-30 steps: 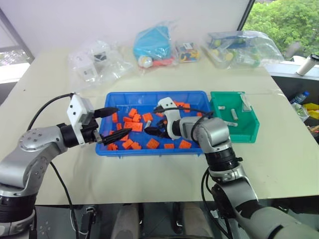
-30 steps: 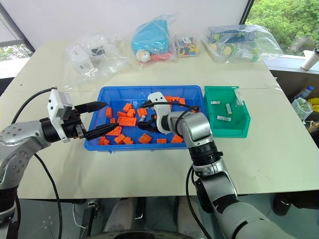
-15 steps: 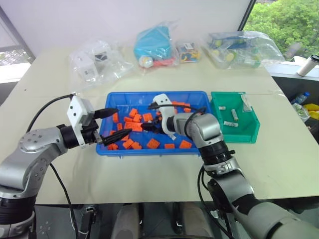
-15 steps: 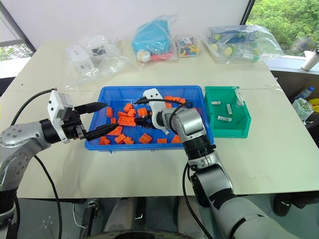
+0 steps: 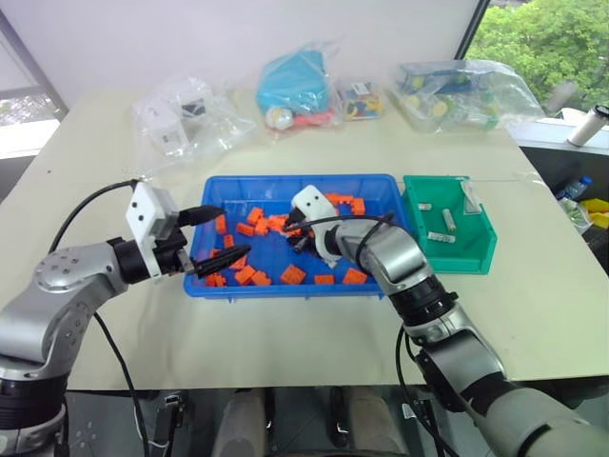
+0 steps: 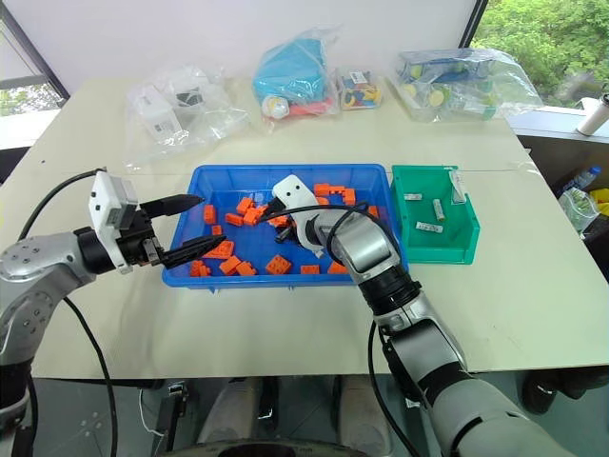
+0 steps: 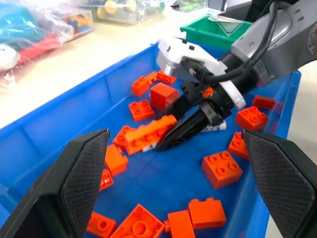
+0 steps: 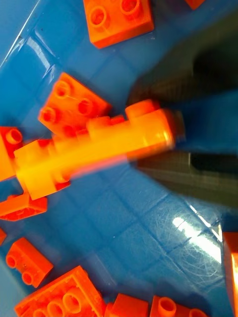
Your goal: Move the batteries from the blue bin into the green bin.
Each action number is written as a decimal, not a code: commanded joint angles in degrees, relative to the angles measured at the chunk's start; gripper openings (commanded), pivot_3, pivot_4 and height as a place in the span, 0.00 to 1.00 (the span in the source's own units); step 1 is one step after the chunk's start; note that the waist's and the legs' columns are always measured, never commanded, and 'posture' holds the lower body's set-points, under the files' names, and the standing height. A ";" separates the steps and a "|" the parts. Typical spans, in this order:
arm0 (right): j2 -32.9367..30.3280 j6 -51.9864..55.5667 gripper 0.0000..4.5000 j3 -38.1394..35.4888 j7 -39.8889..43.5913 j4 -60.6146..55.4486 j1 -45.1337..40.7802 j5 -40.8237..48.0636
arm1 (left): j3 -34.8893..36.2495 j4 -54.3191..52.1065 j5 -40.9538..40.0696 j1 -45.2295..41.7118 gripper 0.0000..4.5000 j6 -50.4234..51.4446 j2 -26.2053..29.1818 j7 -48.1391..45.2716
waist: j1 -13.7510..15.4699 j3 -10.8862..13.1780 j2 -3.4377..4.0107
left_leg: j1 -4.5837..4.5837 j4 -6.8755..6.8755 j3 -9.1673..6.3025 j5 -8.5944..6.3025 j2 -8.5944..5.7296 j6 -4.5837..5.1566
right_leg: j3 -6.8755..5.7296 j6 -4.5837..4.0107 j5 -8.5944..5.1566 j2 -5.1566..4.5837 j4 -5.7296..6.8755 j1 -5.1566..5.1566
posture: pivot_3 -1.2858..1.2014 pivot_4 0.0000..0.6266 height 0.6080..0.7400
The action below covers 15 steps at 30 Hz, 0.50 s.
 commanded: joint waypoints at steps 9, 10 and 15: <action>-2.67 2.09 0.02 -1.11 1.33 -4.39 1.41 0.60 | -1.38 2.08 1.03 -3.06 1.00 -2.14 -0.57 -1.99 | 0.15 0.00 0.01 | -0.01 0.00 0.01 0.00 -0.01 0.00 | 0.00 0.00 0.00 -0.01 -0.02 0.00 | 0.52 0.24 0.97; -3.32 2.35 0.02 -1.35 1.59 -5.11 1.49 0.71 | -1.57 2.31 1.20 -3.14 1.00 -2.37 -0.72 -2.12 | 0.16 0.00 0.00 | -0.01 0.00 0.01 0.00 -0.01 0.00 | 0.00 0.01 0.00 -0.01 -0.02 0.00 | 0.52 0.24 0.97; -6.66 2.60 0.02 -1.71 3.20 -8.48 2.30 1.36 | -2.49 3.41 2.04 -3.79 1.00 -3.51 -1.59 -2.62 | 0.17 0.00 0.00 | -0.03 0.00 0.01 0.00 -0.01 0.00 | 0.00 0.00 0.00 -0.01 -0.03 -0.02 | 0.52 0.24 0.97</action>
